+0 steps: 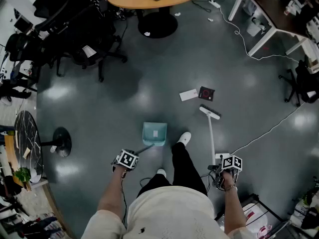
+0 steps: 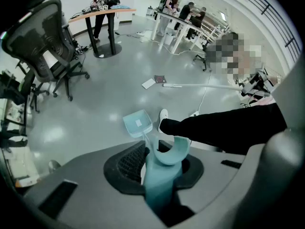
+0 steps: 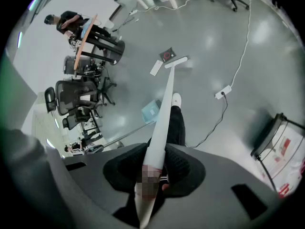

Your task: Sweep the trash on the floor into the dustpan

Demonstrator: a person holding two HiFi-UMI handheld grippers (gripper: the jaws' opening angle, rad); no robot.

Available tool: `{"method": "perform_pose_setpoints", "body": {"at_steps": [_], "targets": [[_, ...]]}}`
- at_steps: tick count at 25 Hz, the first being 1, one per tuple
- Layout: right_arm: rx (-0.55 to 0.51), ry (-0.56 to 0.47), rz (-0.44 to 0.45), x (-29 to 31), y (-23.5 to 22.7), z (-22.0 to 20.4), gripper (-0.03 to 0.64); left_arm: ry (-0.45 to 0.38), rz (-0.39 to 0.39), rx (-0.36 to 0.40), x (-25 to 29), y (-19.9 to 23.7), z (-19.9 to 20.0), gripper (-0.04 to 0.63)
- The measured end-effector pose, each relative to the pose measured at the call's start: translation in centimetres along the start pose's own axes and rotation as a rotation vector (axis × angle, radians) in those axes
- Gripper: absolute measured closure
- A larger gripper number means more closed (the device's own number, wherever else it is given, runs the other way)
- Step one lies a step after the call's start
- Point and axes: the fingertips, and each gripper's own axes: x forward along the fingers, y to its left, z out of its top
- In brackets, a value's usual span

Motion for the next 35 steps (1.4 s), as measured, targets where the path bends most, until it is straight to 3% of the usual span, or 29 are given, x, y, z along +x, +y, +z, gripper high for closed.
{"method": "perform_pose_setpoints", "body": {"at_steps": [3, 8, 18, 21, 24, 31, 35], "targets": [[-0.064, 0.035, -0.039, -1.6, 1.9, 8.2, 0.518, -0.089, -0.033, 0.058, 0.6, -0.2, 8.3, 0.503], [-0.151, 0.055, -0.124, -4.1, 4.6, 20.0, 0.518, -0.045, -0.004, 0.143, 1.6, 1.2, 18.3, 0.503], [-0.281, 0.041, -0.301, -4.6, 8.9, 31.7, 0.518, 0.082, 0.019, 0.461, 5.0, 3.0, 30.8, 0.503], [-0.328, 0.054, -0.416, -4.0, 9.0, 33.0, 0.518, 0.116, 0.019, 0.53, 6.0, 3.9, 34.0, 0.503], [-0.366, 0.086, -0.516, -3.0, 8.9, 32.3, 0.518, 0.15, -0.005, 0.54, 7.1, 4.4, 35.9, 0.503], [-0.37, 0.223, -0.489, 2.0, 11.7, 26.7, 0.518, 0.166, -0.051, 0.576, 7.3, 6.3, 38.4, 0.503], [-0.426, 0.256, -0.491, 3.5, 13.5, 23.0, 0.518, 0.164, -0.054, 0.609, 7.1, 6.9, 38.6, 0.503]]}}
